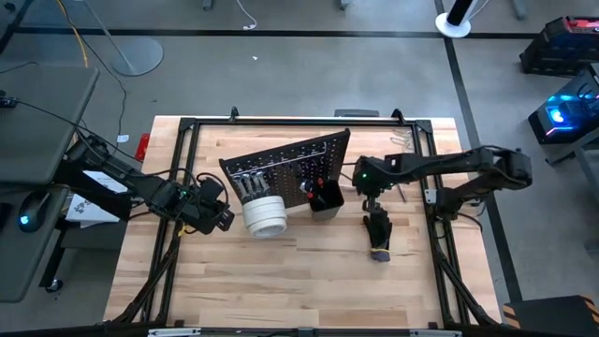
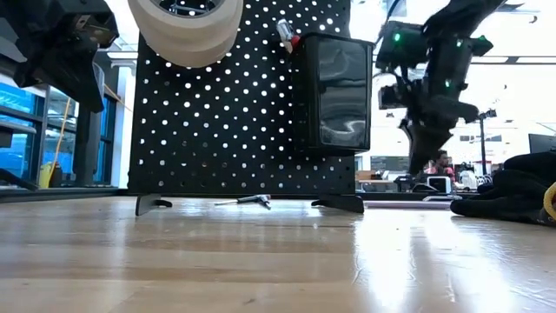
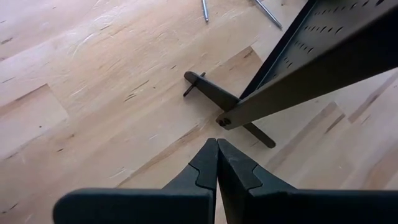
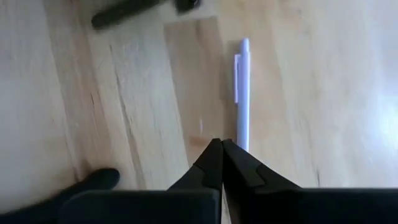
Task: Hang tools onto peg board
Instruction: Hang the light purple pen onto the pegboard
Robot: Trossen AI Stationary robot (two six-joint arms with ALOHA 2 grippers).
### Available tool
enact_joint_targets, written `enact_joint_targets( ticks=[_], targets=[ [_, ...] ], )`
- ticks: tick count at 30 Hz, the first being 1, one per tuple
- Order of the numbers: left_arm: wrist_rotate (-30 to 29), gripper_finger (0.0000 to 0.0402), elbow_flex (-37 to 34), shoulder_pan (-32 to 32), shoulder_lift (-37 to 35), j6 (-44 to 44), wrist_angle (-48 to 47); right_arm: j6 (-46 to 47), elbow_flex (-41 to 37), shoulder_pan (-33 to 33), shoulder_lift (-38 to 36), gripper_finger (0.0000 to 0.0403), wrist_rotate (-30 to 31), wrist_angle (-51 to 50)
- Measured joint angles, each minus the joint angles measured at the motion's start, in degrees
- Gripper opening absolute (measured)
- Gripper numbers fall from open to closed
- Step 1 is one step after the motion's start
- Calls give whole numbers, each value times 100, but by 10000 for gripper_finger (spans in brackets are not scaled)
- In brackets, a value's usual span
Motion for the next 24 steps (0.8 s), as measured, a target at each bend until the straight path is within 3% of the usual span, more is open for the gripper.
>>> enact_joint_targets(
  ticks=[7,13,19,24],
  targets=[
    [-14,0,0,2,2,49,-49,199,1,-316,-400,2,-170,-181],
    [-55,0,0,2,2,35,-69,5,1,-732,-29,15,-929,363],
    [37,0,0,2,2,-4,-65,-312,7,-916,686,112,-740,1199],
    [39,0,0,2,2,-4,-85,-604,7,-905,1245,201,-652,990]
  ],
)
